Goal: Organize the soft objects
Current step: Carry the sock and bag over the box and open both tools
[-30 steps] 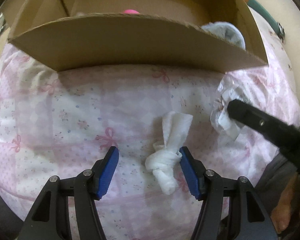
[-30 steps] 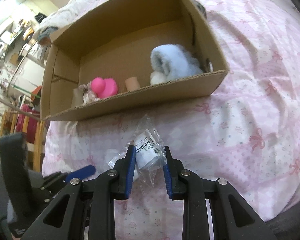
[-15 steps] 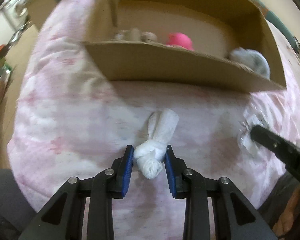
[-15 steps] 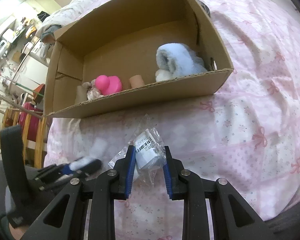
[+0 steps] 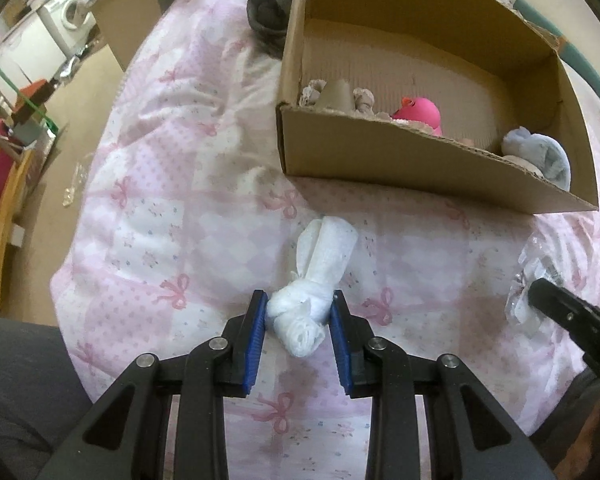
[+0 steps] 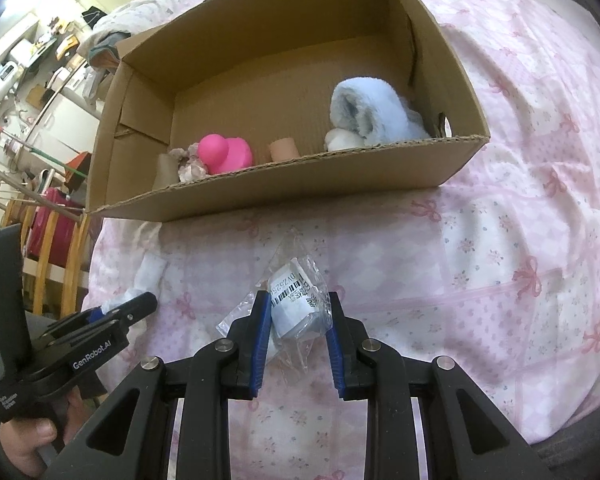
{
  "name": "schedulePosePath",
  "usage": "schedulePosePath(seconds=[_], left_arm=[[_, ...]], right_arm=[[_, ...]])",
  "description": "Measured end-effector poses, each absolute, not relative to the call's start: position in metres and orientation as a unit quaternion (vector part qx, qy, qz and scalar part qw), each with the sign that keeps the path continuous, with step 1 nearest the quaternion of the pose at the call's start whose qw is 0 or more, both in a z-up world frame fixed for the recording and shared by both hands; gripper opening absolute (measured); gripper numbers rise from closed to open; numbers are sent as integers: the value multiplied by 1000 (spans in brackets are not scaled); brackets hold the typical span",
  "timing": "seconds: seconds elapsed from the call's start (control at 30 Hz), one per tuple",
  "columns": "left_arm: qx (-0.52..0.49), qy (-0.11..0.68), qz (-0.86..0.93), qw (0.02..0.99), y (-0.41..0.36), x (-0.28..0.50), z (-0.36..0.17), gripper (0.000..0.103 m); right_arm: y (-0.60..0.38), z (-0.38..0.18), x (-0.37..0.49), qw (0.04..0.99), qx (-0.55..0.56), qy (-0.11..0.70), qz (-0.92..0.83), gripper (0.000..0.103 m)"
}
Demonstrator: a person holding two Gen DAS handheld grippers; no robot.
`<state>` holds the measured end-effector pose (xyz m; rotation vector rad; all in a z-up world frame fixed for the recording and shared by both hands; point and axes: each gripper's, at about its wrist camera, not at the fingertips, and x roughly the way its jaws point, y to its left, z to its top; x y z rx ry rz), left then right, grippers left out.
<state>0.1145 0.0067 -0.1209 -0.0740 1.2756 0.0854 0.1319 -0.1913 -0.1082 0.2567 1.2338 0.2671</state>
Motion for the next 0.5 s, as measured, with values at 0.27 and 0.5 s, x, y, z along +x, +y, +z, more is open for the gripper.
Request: schedulePosePath(seconds=[0.27,0.5], left_arm=[[2,559,64,826,5,113,-102,28],[-30,553,50,831,5,113,-85,28]], right_arm=[[-191,-99,131,808,125,558,141,28],[-194,-79,129,827,140,522,157,28]])
